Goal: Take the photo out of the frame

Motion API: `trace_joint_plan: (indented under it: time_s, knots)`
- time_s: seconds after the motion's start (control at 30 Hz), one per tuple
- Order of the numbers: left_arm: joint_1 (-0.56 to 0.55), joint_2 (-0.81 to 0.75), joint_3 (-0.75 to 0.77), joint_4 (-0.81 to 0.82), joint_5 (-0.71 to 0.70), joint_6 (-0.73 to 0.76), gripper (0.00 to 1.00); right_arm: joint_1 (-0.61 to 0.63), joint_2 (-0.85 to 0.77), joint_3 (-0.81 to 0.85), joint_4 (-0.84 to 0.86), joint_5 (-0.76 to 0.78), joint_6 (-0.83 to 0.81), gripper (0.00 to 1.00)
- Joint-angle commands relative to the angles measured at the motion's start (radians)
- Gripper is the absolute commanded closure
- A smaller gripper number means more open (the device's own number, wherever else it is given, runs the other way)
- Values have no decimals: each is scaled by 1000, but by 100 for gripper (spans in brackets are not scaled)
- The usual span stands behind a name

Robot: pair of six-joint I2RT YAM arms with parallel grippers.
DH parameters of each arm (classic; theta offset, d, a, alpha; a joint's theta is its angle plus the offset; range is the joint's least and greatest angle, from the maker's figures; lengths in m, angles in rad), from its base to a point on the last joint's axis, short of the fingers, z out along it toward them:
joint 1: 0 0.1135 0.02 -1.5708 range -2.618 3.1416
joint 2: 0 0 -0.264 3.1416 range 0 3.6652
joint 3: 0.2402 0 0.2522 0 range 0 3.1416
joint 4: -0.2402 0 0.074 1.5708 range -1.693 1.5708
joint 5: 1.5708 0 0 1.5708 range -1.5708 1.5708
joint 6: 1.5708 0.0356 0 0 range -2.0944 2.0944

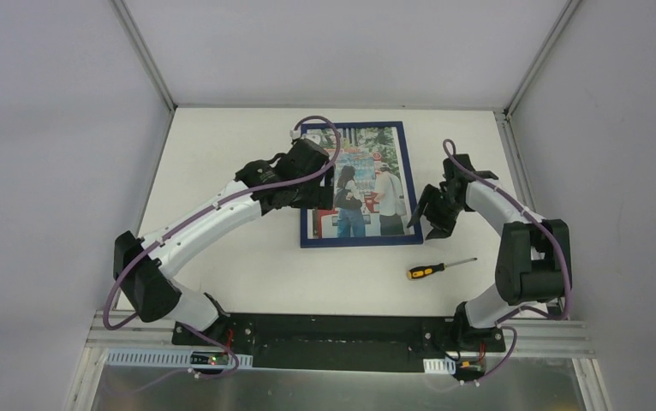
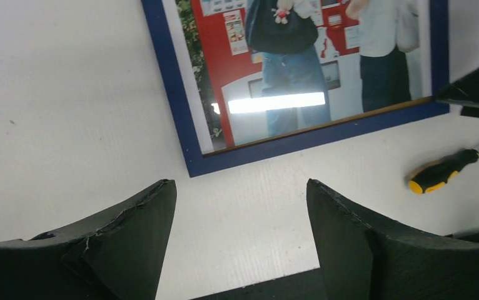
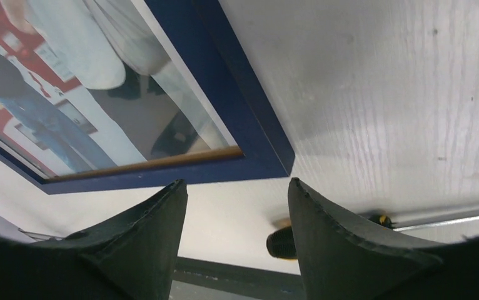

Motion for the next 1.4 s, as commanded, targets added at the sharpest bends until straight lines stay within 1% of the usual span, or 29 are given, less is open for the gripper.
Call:
trace_joint_plan:
  time_s: [0.0,0.1,0.2,0.23,0.33,0.53,0.63,0.77,0.83,0.93,1.0,1.07,1.17,1.23,1.3,1.37]
  knots:
    - [9,-27,72,-30,108,103,22,-4,18,36,99,30,-29,37]
    - [8,-23,104,-30,127,126,22,-13,44,42,119,40,-39,39]
    - [9,-13,131,-30,133,146,21,-22,104,68,120,25,-46,45]
    - [11,-9,141,-30,134,153,21,-25,124,75,122,10,-52,48]
    - [12,2,157,-34,137,172,21,-25,161,89,129,1,-53,53]
    - [21,4,177,-46,142,196,21,-25,159,73,169,-13,-52,57]
    - [26,12,195,-53,145,203,21,-25,146,56,200,-54,-63,66]
    - [27,30,226,-62,155,208,21,-23,141,40,221,-51,-69,73]
    - [28,39,242,-67,162,203,22,-23,139,37,228,-76,-78,80]
    - [28,51,260,-78,175,191,22,-13,114,38,227,-103,-80,88]
    - [29,61,265,-81,194,184,22,-5,95,44,214,-108,-80,92]
    - [28,68,263,-79,209,174,22,5,85,56,182,-112,-76,100]
    - [27,85,259,-79,223,168,23,20,74,88,135,-124,-66,100]
    - [10,101,262,-74,223,198,23,26,67,105,109,-143,-54,100]
    - [-34,115,269,-66,170,259,21,34,70,128,72,-152,-38,100]
    - [-104,121,267,-40,76,340,18,38,74,155,27,-159,-27,100]
